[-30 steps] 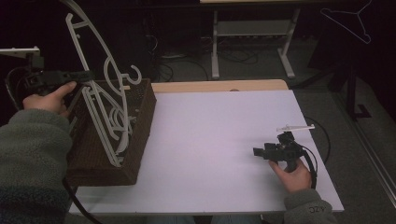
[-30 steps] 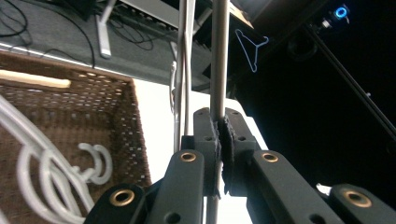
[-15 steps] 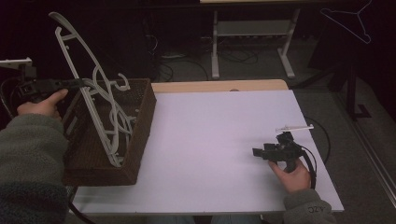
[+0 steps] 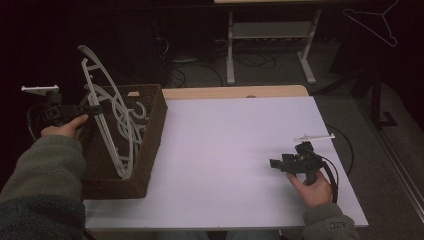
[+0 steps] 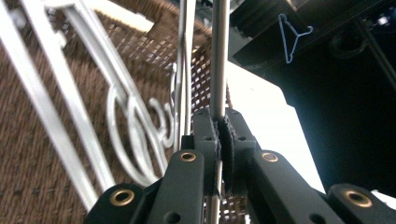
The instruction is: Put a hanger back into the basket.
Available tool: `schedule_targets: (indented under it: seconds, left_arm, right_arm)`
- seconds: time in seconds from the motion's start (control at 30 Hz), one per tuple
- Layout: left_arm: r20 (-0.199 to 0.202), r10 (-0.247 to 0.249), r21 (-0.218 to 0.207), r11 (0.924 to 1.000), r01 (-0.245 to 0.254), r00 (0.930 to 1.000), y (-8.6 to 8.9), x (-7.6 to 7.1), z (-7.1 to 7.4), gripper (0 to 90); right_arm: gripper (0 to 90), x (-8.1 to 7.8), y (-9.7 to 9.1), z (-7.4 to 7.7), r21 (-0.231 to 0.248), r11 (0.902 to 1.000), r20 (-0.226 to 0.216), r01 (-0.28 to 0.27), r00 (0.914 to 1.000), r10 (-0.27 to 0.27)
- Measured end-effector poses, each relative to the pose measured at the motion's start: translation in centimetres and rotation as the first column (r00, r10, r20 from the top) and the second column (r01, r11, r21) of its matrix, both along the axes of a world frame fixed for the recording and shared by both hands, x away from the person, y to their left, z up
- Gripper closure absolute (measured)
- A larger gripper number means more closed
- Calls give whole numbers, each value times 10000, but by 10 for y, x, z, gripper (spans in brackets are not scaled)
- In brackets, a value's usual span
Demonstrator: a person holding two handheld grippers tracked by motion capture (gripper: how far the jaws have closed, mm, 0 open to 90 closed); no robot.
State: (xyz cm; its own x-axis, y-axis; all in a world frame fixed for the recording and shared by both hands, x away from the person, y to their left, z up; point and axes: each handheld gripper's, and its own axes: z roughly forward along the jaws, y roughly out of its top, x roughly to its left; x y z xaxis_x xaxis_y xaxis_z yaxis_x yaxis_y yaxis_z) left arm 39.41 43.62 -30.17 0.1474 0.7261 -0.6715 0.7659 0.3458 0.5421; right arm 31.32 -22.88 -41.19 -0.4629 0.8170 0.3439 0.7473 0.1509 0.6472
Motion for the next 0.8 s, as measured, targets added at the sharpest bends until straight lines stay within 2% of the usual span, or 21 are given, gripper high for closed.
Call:
schedule_targets:
  seconds: [0.1, 0.17, 0.2, 0.23, 0.37, 0.47, 0.8]
  left_arm:
    - [-183, -143, -74, 9999, 141, 9997, 0, 1, -9, 851]
    - [-400, -201, 136, 9997, 207, 9990, -2, 2, -14, 847]
    - [-383, -188, 251, 9995, 198, 9991, -3, 2, -15, 842]
    - [-334, -185, 188, 9996, 191, 9993, -3, 2, -16, 842]
    - [-419, -247, 750, 9968, 278, 9988, -4, 1, -14, 830]
    - [-533, -202, 965, 9950, 253, 9984, -3, 0, -15, 823]
    - [-611, -200, 1230, 9920, 274, 9979, -3, 0, -15, 815]
  right_arm:
    - [357, 0, 0, 0, -13, 10000, 35, -23, 10000, 23]
    - [355, 0, 1, 0, -32, 10000, -3, -28, 10000, 28]
    - [355, 0, 1, 0, -40, 10000, -7, -40, 10000, 40]
    - [355, 0, 2, 0, -24, 10000, 34, -61, 10000, 61]
    - [354, 0, 2, 1, 12, 10000, 30, -66, 10000, 66]
    - [354, 0, 3, 1, -12, 10000, 63, -91, 9999, 91]
    - [353, -1, 3, 2, 28, 9999, 84, -103, 9999, 102]
